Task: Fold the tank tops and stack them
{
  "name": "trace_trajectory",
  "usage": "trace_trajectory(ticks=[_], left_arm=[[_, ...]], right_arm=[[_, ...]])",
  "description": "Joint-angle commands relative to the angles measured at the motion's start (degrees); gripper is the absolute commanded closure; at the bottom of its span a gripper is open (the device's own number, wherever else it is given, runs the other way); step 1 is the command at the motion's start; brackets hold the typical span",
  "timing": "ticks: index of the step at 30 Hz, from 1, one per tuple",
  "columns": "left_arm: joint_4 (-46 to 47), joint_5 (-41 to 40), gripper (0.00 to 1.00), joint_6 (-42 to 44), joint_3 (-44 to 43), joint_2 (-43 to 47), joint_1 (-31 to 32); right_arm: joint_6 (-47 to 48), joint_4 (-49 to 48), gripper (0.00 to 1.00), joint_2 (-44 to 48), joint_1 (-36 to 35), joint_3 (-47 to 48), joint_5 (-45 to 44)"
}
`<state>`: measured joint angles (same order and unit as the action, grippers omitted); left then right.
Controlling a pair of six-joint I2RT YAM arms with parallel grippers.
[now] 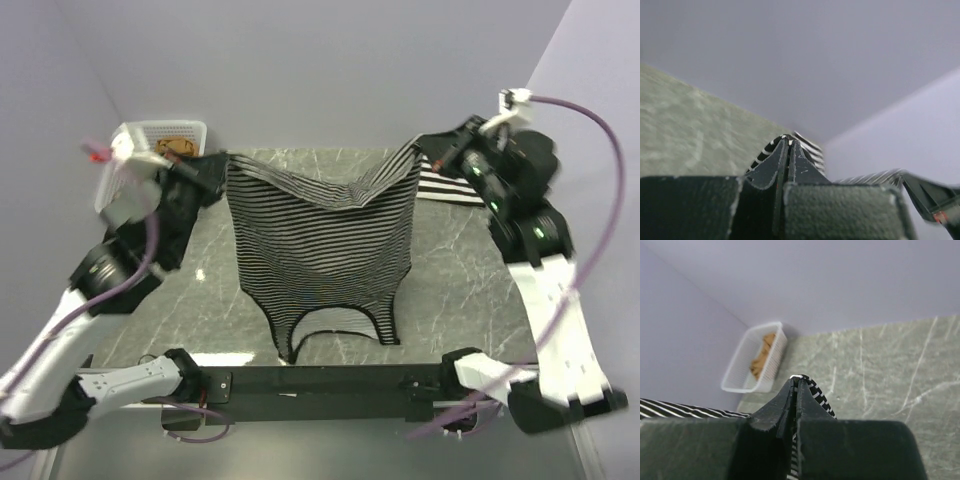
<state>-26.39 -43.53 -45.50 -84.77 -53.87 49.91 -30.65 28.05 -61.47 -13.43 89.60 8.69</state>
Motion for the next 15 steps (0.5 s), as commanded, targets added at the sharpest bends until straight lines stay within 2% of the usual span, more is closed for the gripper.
trace_trajectory(ticks=[1, 3, 5, 6, 8, 9, 11, 12, 14, 15], left_arm=[[9.24, 20.09, 0.99, 2.52, -1.09, -5.79, -16.07], [12.76, 33.35, 0.99, 1.29, -4.50, -12.27, -24.72], [15.31, 39.72, 0.99, 2.16, -9.07, -17.65, -28.27], [14.36, 41.84, 0.99, 1.73, -16.93, -24.29, -30.03], [14.26, 50.18, 0.99, 0.41, -25.49, -30.83, -34.95], [12.52, 52.73, 0.99, 0.15, -35.62, -37.04, -37.32], [9.18, 57.83, 0.99, -0.64, -47.36, -42.96, -39.09], [6.56, 59.33, 0.99, -0.91, -57.94, -47.86, -40.93], [6.52, 62.24, 0.99, -2.83, -62.26, -49.49, -42.78], [8.10, 63.21, 0.99, -3.54, -56.87, -46.62, -44.53]], right_arm=[[-0.20, -4.32, 1.00, -6.45, 1.21, 1.80, -0.07], [-0.72, -7.65, 1.00, -10.85, 2.18, 3.99, 0.71], [-1.77, -11.16, 1.00, -16.36, 3.41, 8.01, 1.77], [-2.04, -11.96, 1.00, -18.49, 3.59, 10.13, 2.38], [-2.13, -11.62, 1.00, -25.32, 3.76, 19.26, 4.22], [-2.13, -10.92, 1.00, -27.45, 3.85, 22.86, 4.67], [-2.30, -8.55, 1.00, -32.36, 3.94, 33.41, 5.37], [-2.39, -7.85, 1.00, -33.79, 4.03, 36.75, 5.64], [-2.57, -4.87, 1.00, -36.60, 4.20, 44.91, 6.16], [-2.66, -4.24, 1.00, -37.05, 4.29, 46.18, 6.51]])
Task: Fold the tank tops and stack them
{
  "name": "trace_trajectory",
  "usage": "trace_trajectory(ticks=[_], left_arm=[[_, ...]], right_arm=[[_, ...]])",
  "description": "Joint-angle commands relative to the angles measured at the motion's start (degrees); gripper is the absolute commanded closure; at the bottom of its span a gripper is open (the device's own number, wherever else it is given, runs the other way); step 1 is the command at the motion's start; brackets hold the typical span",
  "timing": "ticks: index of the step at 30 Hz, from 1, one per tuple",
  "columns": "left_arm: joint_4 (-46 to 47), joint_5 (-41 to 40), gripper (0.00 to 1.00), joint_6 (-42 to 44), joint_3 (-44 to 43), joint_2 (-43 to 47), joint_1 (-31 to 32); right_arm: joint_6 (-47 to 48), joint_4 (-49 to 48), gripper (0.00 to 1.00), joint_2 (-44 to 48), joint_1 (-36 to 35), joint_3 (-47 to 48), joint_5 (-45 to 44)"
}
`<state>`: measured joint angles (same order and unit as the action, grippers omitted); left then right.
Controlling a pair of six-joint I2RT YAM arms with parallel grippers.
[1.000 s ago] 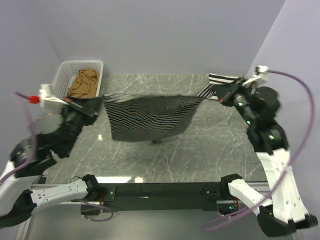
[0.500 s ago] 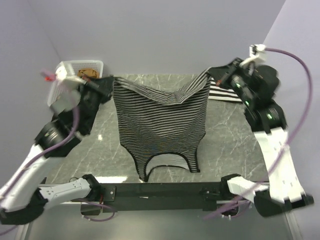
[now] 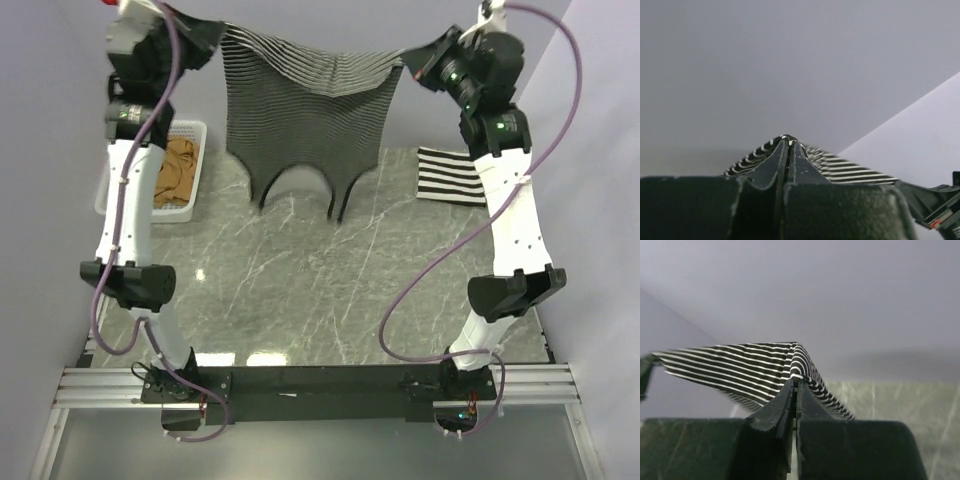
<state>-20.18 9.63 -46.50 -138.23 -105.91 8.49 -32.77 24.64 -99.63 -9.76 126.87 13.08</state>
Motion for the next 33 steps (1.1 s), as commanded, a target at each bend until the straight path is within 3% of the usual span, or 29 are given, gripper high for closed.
trace_trajectory(ticks=[1, 3, 5, 9, 10, 11, 13, 14, 17, 19, 20, 22, 24, 25, 29, 33], left_arm=[[7.21, 10.67, 0.99, -3.15, 1.69, 7.97, -3.74], [10.85, 10.24, 0.99, -3.51, 16.32, 15.07, -4.45], [12.27, 10.67, 0.99, -2.72, 24.03, 18.53, -4.45], [17.10, 11.38, 0.99, -5.43, 52.40, 29.86, -4.45], [17.37, 11.03, 1.00, -7.18, 57.41, 31.97, -4.36], [18.59, 11.37, 0.99, -7.90, 67.47, 36.08, -4.27], [18.17, 10.95, 0.99, -9.82, 77.19, 40.41, -3.57], [17.99, 10.68, 0.99, -10.27, 86.72, 44.61, -3.05], [17.38, 7.18, 1.00, -12.11, 103.44, 53.22, 1.08], [18.86, 4.89, 0.99, -15.96, 111.13, 57.20, 5.47], [19.04, 4.35, 0.98, -17.29, 116.82, 59.83, 6.88], [19.74, 2.43, 0.94, -21.24, 121.16, 62.13, 11.27], [19.66, 0.93, 0.77, -22.84, 124.34, 64.33, 15.65], [18.09, -1.08, 0.73, -23.89, 124.52, 64.94, 17.07], [13.70, -4.26, 0.61, -23.03, 122.25, 68.46, 19.72], [9.56, -7.59, 0.61, -19.87, 116.71, 67.33, 19.72]], right_arm=[[-0.54, -0.30, 1.00, 1.11, 0.62, 9.10, 2.30], [-0.10, -0.47, 1.00, 4.26, 0.62, 2.72, 2.48], [-0.01, -3.45, 1.00, 10.84, 0.71, -11.50, 1.78], [-0.62, -5.31, 1.00, 22.53, 0.71, -37.25, -3.13], [-0.80, -5.92, 1.00, 27.25, 0.79, -48.10, -3.67], [-0.97, -6.01, 1.00, 29.56, 0.79, -53.43, -4.20], [-1.50, -6.79, 1.00, 35.70, 0.79, -68.76, -5.96], [-1.50, -7.06, 1.00, 37.48, 0.79, -73.38, -6.66], [-1.85, -8.81, 1.00, 42.14, 1.14, -88.57, -8.51], [-1.68, -10.57, 0.94, 43.12, 1.32, -95.89, -6.50], [-1.94, -10.58, 0.84, 43.38, 1.41, -97.50, -6.23], [-2.38, -11.02, 0.75, 43.30, 1.41, -100.83, -4.48], [-3.43, -10.67, 0.63, 44.08, 1.41, -101.99, -3.33], [-3.61, -10.06, 0.56, 45.65, 1.41, -102.52, -3.06], [-3.61, -3.91, 0.46, 51.54, 1.41, -100.24, -7.80], [-2.65, 2.76, 0.45, 57.61, 1.32, -95.59, -12.10]])
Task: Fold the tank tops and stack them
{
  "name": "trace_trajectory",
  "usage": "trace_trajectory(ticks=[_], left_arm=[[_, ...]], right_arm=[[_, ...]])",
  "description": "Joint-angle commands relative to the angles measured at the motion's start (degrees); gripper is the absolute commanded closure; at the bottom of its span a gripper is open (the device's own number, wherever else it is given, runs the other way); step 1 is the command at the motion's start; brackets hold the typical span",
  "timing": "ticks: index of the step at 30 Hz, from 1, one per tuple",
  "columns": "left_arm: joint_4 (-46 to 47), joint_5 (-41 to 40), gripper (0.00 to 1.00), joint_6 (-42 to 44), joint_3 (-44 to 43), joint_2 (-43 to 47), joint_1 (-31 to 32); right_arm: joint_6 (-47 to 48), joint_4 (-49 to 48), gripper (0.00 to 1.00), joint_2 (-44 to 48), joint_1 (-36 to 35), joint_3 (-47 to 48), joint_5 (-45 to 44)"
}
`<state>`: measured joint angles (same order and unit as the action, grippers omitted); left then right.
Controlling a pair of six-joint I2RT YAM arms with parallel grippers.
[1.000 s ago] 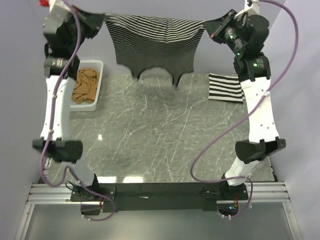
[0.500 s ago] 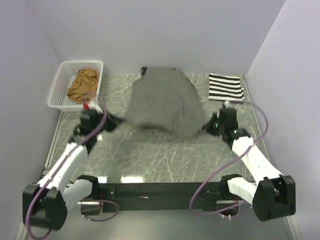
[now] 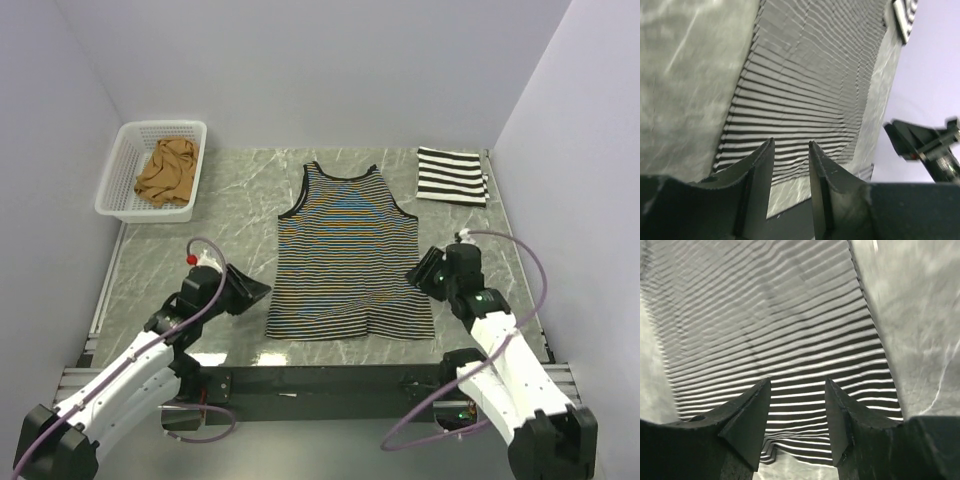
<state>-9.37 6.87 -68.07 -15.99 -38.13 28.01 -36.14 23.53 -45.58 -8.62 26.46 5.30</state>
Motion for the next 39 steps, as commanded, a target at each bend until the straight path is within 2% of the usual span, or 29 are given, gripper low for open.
trace_trajectory(ticks=[1, 4, 7, 8, 10, 11, 13, 14, 15, 20, 25, 30, 33, 37, 39], left_arm=[[-1.62, -5.55, 0.61, 3.63, -6.85, -1.24, 0.20], [-1.36, -6.69, 0.60, 8.19, -13.00, -7.38, 0.20], [-0.83, -9.24, 0.57, 13.29, -21.25, -17.39, -0.58], [-0.92, -9.68, 0.57, 14.71, -26.15, -23.42, -1.02], [-1.27, -10.39, 0.56, 19.70, -31.27, -30.13, -2.69], [-1.97, -10.39, 0.56, 21.30, -36.78, -37.38, -3.39], [-5.64, -8.73, 0.58, 25.86, -42.78, -45.06, -5.85], [-6.88, -8.63, 0.58, 27.10, -48.12, -51.89, -6.30], [-7.50, -7.41, 0.59, 28.42, -50.61, -55.00, -7.26], [-11.02, -3.73, 0.58, 33.88, -63.45, -69.59, -8.23], [-15.06, -2.48, 0.56, 38.27, -72.15, -76.91, -8.32], [-17.53, -6.69, 0.56, 38.98, -74.98, -80.69, -8.32], [-18.32, -6.70, 0.61, 39.33, -76.99, -83.15, -8.32], [-18.50, -6.61, 0.76, 39.42, -78.58, -86.05, -8.32], [-18.67, -6.70, 0.79, 39.16, -78.58, -86.50, -8.32]], right_arm=[[1.07, 5.98, 0.45, 5.40, 0.19, 7.18, -4.68], [2.13, 5.83, 0.44, 6.65, -0.25, 9.48, -2.24], [0.29, 3.91, 0.45, 2.45, -4.10, 10.63, -2.74], [-0.76, 3.28, 0.45, 1.30, -10.56, 10.89, -4.75], [-4.63, 1.18, 0.45, -2.99, -18.23, 12.29, -11.68], [-5.77, 0.21, 0.46, -4.76, -23.49, 12.74, -12.50], [-8.85, -2.85, 0.48, -10.54, -28.62, 14.66, -13.56], [-9.64, -3.74, 0.49, -12.58, -30.73, 15.37, -15.04], [-11.13, -4.62, 0.49, -14.69, -35.28, 16.25, -15.75], [-14.39, -7.18, 0.52, -30.95, -45.42, 25.74, -18.39], [-15.89, -7.80, 0.52, -43.59, -52.10, 33.29, -18.66], [-16.24, -6.74, 0.53, -48.28, -54.31, 36.47, -19.98], [-16.07, -7.01, 0.53, -49.59, -55.01, 37.61, -20.07], [-15.63, -4.82, 0.53, -52.85, -56.33, 41.30, -20.77], [-15.63, -4.28, 0.53, -54.61, -57.12, 42.97, -21.03]])
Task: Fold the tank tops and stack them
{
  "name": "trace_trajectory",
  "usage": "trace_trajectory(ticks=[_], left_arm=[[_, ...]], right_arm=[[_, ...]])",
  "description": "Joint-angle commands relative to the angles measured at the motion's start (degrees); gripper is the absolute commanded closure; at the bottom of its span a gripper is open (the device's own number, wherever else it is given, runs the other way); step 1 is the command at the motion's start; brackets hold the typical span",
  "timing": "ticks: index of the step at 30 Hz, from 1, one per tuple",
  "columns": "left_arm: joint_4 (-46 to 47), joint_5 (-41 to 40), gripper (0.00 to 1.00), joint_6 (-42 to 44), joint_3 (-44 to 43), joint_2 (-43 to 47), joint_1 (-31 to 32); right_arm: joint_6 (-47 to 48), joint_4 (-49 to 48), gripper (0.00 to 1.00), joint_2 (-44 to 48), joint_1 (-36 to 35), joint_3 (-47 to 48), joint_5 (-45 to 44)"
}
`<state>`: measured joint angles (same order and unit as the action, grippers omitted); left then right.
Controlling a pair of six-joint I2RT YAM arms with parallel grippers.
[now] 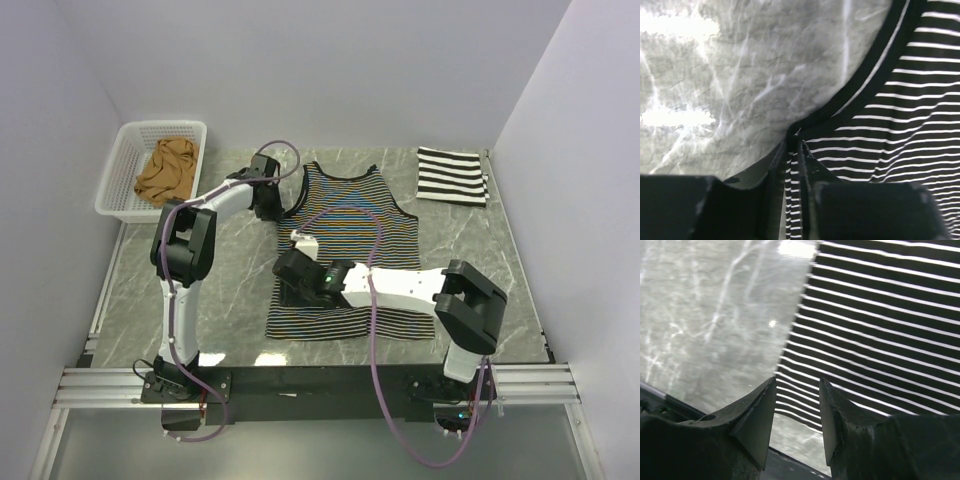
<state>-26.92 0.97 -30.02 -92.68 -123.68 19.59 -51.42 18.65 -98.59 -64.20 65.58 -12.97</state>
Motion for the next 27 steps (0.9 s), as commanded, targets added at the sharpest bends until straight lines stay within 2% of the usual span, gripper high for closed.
trace_trajectory(ticks=[1, 8, 13, 15, 18, 27], left_arm=[[-1.12, -0.80, 0.81, 0.93, -1.71, -1.21, 0.09], [-0.68, -5.10, 0.99, -0.56, -0.57, -0.08, -0.17], [-0.68, -5.19, 0.99, -0.65, -0.39, 0.37, -0.17], [-0.59, -5.11, 0.99, -0.74, -0.39, 0.28, -0.17], [-0.59, -4.67, 0.99, -1.00, -0.48, 0.10, -0.17], [-0.86, -5.10, 1.00, -0.74, -0.74, 0.19, -0.26]], right_arm=[[-0.44, 0.85, 0.53, -2.13, -1.71, 4.29, -2.59], [-0.79, 4.37, 0.53, -6.79, -5.40, 8.42, -4.25], [-1.40, 6.39, 0.54, -10.04, -8.30, 10.97, -5.31], [-1.84, 7.27, 0.59, -11.53, -9.09, 12.11, -5.48], [-1.93, 9.20, 0.61, -13.82, -10.41, 14.48, -5.92], [-2.37, 13.51, 0.62, -17.78, -12.52, 18.79, -7.77]])
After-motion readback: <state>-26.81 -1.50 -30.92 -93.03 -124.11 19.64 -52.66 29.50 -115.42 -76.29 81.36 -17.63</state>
